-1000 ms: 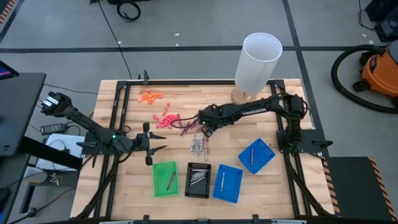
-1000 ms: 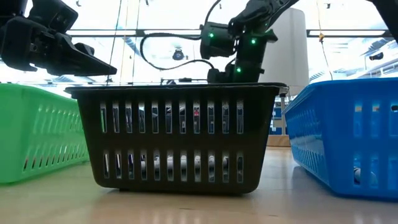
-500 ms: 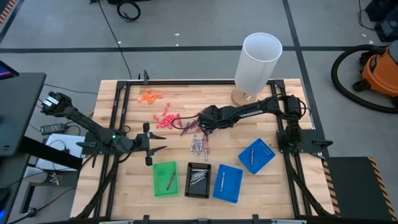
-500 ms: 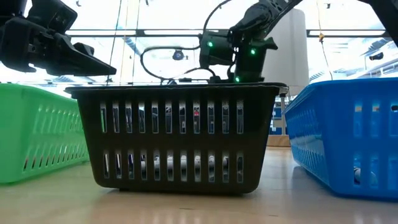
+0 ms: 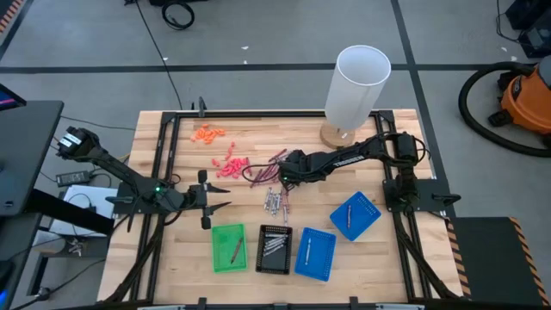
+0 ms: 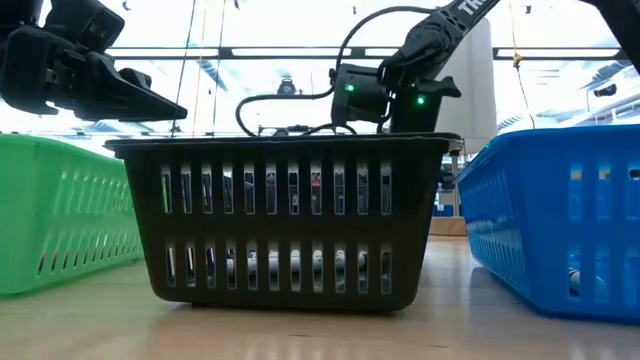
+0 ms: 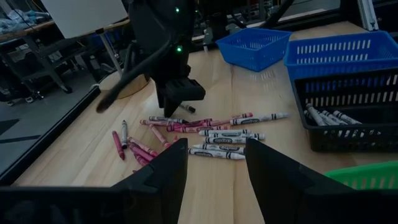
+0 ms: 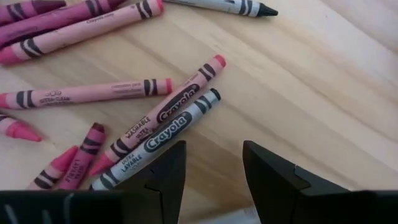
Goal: Sort crayons
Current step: Put the black crayon into the black basket
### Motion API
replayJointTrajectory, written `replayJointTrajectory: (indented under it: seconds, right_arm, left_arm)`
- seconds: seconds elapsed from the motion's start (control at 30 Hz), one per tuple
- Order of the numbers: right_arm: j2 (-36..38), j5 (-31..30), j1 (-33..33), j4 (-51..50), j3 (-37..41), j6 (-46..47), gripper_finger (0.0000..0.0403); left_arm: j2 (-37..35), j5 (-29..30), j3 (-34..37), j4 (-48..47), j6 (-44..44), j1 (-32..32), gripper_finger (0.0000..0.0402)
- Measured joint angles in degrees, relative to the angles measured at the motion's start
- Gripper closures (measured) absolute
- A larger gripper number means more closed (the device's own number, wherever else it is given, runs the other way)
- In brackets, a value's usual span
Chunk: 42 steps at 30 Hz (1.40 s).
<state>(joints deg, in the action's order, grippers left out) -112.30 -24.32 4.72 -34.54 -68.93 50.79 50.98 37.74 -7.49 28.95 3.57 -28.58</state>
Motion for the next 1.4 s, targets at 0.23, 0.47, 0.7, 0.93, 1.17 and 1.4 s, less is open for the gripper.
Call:
replayJointTrajectory:
  seconds: [0.23,0.47,0.7,0.93,1.17,1.4]
  right_arm:
    - [0.2,3.2,-1.3,-1.9,-2.0,-14.8,0.0235]
    - [4.8,7.3,-3.5,-13.5,-2.8,-36.7,0.0236]
    - [6.9,14.7,-4.5,-15.8,-2.9,-56.9,0.0249]
    - [6.5,16.2,-4.2,-14.5,1.3,-61.1,0.026]
    - [6.7,18.3,-3.9,-11.3,5.8,-60.9,0.0269]
    - [6.9,20.5,-2.6,-9.9,7.5,-61.0,0.0286]
  left_arm:
    - [0.0,0.0,0.0,0.0,0.0,0.0,0.0228]
    - [0.0,0.0,0.0,0.0,0.0,0.0,0.0228]
    - [0.0,0.0,0.0,0.0,0.0,0.2,0.0228]
    - [0.0,0.0,0.0,0.0,0.0,0.2,0.0228]
    - [0.0,0.0,0.0,0.0,0.0,0.2,0.0228]
    - [0.0,0.0,0.0,0.4,0.1,0.2,0.0228]
